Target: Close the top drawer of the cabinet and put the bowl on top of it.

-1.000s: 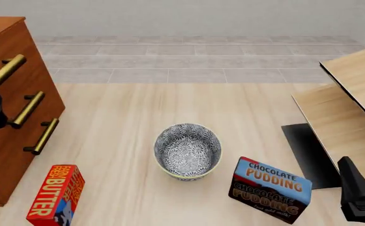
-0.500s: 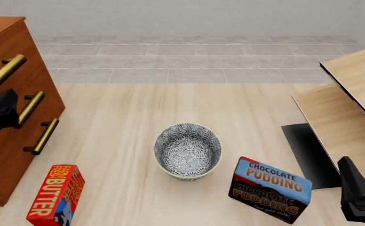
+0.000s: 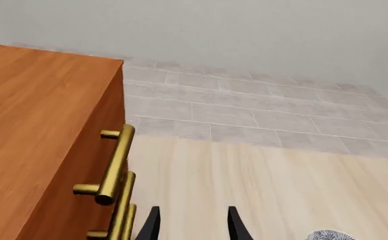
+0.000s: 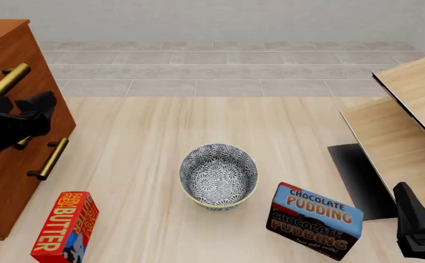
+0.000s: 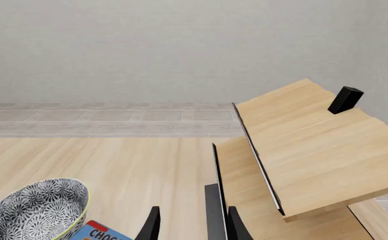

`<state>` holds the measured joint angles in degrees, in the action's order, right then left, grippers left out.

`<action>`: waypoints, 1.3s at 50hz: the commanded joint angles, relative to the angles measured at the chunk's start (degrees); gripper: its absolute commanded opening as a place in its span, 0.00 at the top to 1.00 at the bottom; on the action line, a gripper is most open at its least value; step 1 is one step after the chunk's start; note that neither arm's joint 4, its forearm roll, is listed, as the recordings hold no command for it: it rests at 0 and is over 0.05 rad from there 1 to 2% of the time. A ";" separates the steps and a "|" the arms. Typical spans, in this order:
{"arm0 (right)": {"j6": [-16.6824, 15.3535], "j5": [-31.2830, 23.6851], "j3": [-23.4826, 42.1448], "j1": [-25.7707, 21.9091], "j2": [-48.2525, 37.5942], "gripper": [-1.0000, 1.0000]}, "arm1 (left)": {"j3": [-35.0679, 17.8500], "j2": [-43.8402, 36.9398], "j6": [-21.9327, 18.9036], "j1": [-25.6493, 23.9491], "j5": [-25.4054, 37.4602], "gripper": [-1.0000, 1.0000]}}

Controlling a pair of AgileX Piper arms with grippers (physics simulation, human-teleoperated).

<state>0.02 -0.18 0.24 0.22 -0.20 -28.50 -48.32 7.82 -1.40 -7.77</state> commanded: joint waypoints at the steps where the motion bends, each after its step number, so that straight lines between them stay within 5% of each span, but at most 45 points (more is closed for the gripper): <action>1: 0.02 0.02 0.01 -0.05 -0.02 0.00 | -5.55 -2.42 0.84 -7.69 7.48 0.00; 6: 0.00 0.02 0.01 -0.05 -0.02 0.00 | -8.25 -4.01 1.90 -9.67 10.62 0.00; 7: -0.01 0.03 0.01 -0.06 -0.01 0.00 | -9.62 -6.31 5.37 -12.41 12.35 0.00; 10: 0.00 0.03 0.01 -0.05 -0.01 0.00 | -11.02 -5.71 2.35 -12.73 14.18 0.00; 30: 0.01 0.03 0.01 -0.05 -0.01 0.00 | -21.46 -12.89 6.33 -21.35 27.15 0.00; 59: 0.00 0.03 0.01 -0.05 -0.01 0.00 | -26.40 -23.11 9.33 -25.17 35.91 0.00; 65: -0.02 0.03 0.01 -0.05 -0.01 0.00 | -26.30 -25.51 14.76 -27.45 35.66 0.00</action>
<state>0.01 -0.18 0.24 0.22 -0.20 -53.81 -70.52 18.25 -26.71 26.68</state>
